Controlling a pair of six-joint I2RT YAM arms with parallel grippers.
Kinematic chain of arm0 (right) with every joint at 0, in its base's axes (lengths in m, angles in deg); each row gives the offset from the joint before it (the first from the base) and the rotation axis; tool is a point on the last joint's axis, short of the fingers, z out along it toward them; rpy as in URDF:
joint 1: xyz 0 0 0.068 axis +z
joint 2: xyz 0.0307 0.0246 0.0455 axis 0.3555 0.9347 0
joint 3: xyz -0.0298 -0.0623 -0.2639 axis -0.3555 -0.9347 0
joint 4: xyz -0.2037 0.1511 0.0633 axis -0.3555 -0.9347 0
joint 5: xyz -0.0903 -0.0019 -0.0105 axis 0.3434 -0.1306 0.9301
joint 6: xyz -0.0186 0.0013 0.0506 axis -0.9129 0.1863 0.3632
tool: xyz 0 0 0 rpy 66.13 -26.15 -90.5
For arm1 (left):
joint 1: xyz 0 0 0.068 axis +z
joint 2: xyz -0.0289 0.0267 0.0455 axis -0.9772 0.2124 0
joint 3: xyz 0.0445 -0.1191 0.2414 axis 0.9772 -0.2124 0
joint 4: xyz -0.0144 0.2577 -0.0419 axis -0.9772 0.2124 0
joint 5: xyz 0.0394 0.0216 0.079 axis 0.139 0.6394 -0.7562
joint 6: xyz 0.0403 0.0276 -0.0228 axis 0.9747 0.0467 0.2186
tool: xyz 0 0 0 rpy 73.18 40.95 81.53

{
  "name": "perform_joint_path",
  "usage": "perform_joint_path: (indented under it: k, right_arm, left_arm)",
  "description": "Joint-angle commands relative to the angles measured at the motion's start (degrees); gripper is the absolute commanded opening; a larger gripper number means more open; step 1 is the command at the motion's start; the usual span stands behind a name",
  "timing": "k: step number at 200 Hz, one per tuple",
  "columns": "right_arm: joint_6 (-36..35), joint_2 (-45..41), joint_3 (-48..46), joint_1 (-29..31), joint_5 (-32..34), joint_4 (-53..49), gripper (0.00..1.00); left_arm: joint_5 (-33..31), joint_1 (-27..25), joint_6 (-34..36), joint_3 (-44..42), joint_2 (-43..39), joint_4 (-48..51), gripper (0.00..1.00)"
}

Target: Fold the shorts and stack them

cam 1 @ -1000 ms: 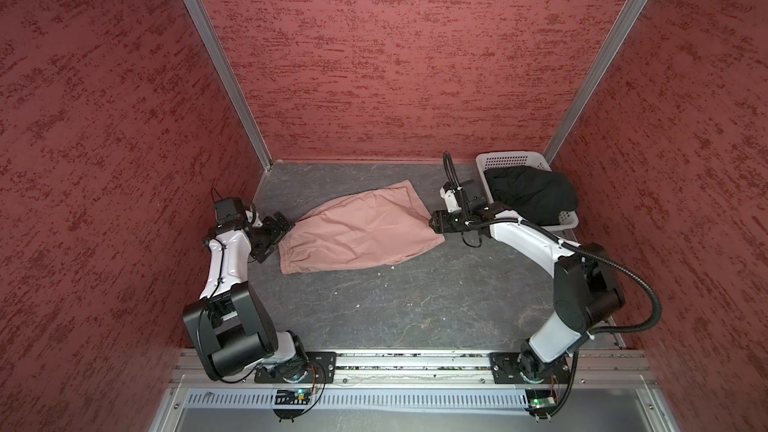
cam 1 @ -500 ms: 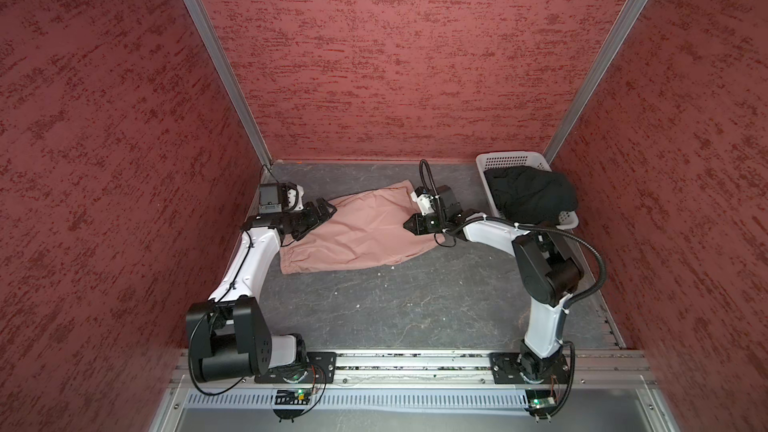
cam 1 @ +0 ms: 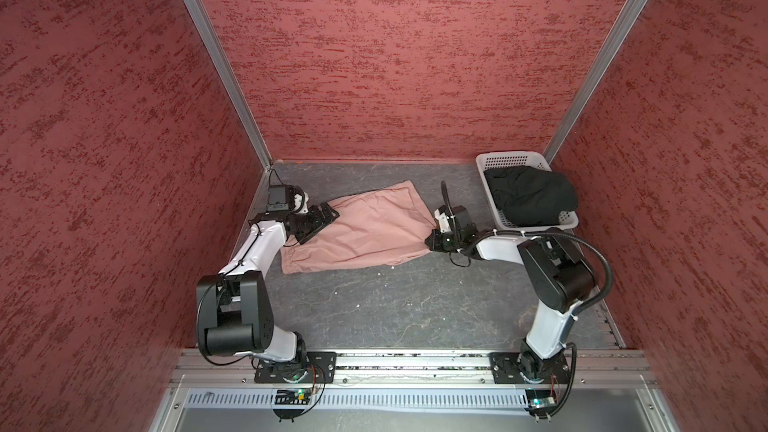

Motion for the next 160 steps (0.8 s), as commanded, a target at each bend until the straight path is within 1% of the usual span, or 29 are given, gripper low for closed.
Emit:
perform_joint_path:
  k: [1,26,48,65,74,79,98,105,114,118,122,134,147,160]
  right_arm:
    - [3.29,-6.79,-5.79,-0.67,5.56,-1.27,0.11]
    - [4.43,-16.16,-11.66,-0.96,8.85,-6.53,0.12]
    - [3.53,-24.98,-12.69,-1.04,11.38,-11.86,0.15]
    - [0.76,-29.76,-11.00,-1.00,10.43,-11.89,0.25]
    - [-0.99,-30.52,-9.56,-1.00,9.04,-11.16,0.28]
    - [-2.28,-30.39,-8.29,-0.98,7.99,-10.46,0.31]
    - [-5.05,-26.02,-2.38,-0.94,8.08,-10.91,0.40]
    - [-6.69,-23.24,0.77,-0.95,9.17,-12.67,0.46]
    - [-8.76,-19.72,4.64,-0.95,10.53,-15.02,0.61]
    - [-9.96,-16.88,6.35,-0.99,10.82,-15.81,0.68]
    - [-11.32,-14.86,7.99,-1.03,11.17,-16.47,0.72]
    - [-14.60,-8.71,13.67,-1.24,10.96,-19.03,0.76]
    - [-17.21,-2.25,19.82,-1.77,7.64,-21.60,0.79]
    - [-19.02,3.60,24.74,-2.31,5.88,-23.39,0.81]
  left_arm:
    - [-0.68,-0.58,0.42,1.92,-1.07,1.77,0.99]
    - [-3.72,-0.81,0.88,3.00,-1.61,5.20,0.99]
    - [-7.00,-1.20,3.36,5.90,-2.00,9.39,0.99]
    - [-9.47,-1.39,4.85,8.02,-3.05,11.72,0.99]
    - [-9.89,-1.35,5.16,8.63,-3.89,11.75,0.99]
    - [-9.97,-1.29,5.17,8.80,-4.46,11.51,0.99]
    - [-9.73,-1.26,4.42,9.16,-5.72,10.43,0.99]
    - [-9.64,-1.21,4.04,9.45,-5.96,10.77,0.99]
    - [-9.60,-1.21,3.87,9.83,-6.05,11.62,1.00]
    - [-9.71,-1.19,3.80,9.87,-6.16,11.93,0.99]
    - [-9.93,-1.21,3.81,9.77,-6.37,12.24,0.99]
    - [-10.58,-1.05,3.74,9.02,-7.42,12.65,0.99]
    - [-10.61,-0.49,3.68,7.86,-8.74,13.14,0.99]
    - [-10.48,0.31,3.45,6.31,-10.85,13.39,0.99]
